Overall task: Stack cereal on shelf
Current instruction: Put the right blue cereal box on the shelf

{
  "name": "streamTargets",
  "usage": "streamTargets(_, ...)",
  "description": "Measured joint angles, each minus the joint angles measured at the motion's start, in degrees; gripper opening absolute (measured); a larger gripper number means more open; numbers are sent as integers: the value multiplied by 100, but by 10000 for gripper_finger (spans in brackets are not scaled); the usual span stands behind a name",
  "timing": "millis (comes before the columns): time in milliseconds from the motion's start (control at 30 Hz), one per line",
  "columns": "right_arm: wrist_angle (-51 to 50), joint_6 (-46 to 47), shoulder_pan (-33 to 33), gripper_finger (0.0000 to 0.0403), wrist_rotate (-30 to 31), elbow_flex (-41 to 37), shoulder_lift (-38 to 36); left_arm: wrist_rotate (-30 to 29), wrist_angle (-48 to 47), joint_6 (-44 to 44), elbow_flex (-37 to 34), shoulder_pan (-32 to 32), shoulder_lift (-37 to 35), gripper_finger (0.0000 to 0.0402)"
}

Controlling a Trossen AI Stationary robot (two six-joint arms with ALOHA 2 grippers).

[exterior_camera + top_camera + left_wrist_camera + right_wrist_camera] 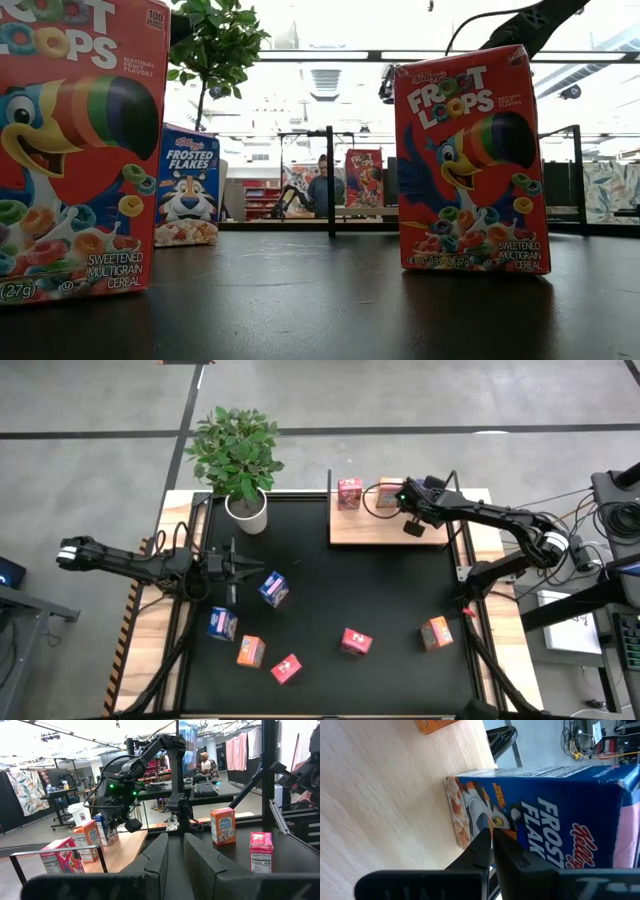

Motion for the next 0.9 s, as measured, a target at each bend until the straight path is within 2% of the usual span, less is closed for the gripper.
streamTargets(900,-44,43,-162,9,53,1,0,2,0,0,0,-2,0,45)
